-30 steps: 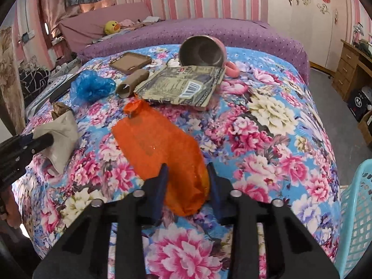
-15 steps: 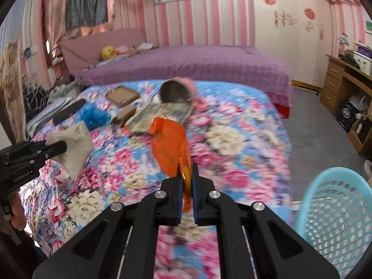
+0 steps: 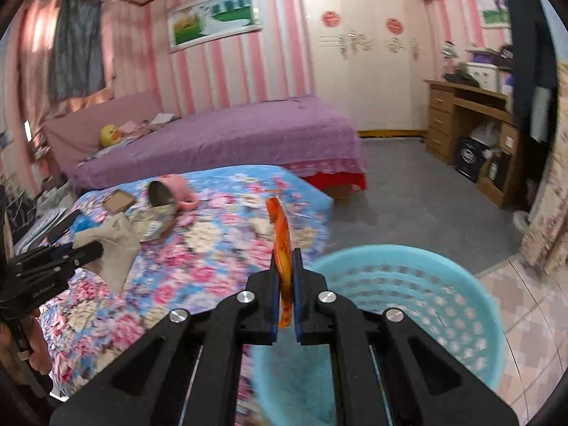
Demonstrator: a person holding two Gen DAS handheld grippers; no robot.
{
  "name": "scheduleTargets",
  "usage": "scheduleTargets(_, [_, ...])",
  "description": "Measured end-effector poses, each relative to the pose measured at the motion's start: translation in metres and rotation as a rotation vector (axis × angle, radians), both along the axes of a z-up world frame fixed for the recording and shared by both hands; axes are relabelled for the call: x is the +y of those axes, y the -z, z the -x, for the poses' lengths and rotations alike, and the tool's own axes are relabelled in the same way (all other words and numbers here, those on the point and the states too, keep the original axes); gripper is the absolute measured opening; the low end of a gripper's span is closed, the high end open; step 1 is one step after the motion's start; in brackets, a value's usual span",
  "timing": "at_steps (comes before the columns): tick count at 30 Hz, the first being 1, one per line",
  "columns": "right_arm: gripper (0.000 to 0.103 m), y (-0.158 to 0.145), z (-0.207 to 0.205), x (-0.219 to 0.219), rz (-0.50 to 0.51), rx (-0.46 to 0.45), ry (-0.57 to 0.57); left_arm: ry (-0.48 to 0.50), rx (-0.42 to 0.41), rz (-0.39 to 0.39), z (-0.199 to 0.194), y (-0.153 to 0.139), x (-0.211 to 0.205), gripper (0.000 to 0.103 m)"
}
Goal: Collect trash
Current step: 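Lift the cloth bag and mesh bag and carry both over the blue basket, then open the left gripper to drop the cloth bag while the right gripper releases the mesh bag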
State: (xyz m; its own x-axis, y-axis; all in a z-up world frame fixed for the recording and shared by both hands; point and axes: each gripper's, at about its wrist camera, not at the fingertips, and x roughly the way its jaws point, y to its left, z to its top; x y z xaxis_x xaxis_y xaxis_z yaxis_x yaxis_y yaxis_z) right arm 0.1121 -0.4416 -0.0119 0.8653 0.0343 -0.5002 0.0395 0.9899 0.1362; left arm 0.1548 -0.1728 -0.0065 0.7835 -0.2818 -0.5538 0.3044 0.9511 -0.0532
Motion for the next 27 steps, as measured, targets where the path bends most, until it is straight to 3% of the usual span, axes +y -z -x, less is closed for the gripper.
scheduleTargets(7, [0.006,0.017,0.021,-0.054,0.007,0.048,0.098,0.102,0.003,0.022,0.004,-0.002,-0.080,0.029])
scheduleTargets(12, [0.006,0.025,0.034,-0.084,0.011,0.067,0.150,0.167,-0.006,-0.003,0.014,0.004,-0.134,0.029])
scheduleTargets(21, [0.006,0.035,0.039,-0.104,-0.004,0.085,0.190,0.215,0.024,-0.033,0.018,0.020,-0.195,0.030])
scheduleTargets(24, [0.006,0.036,0.039,-0.105,-0.005,0.085,0.193,0.211,0.031,-0.058,0.013,0.029,-0.204,0.035])
scheduleTargets(27, [0.006,0.037,0.038,-0.104,-0.001,0.090,0.190,0.197,0.036,-0.070,0.007,0.031,-0.203,0.051])
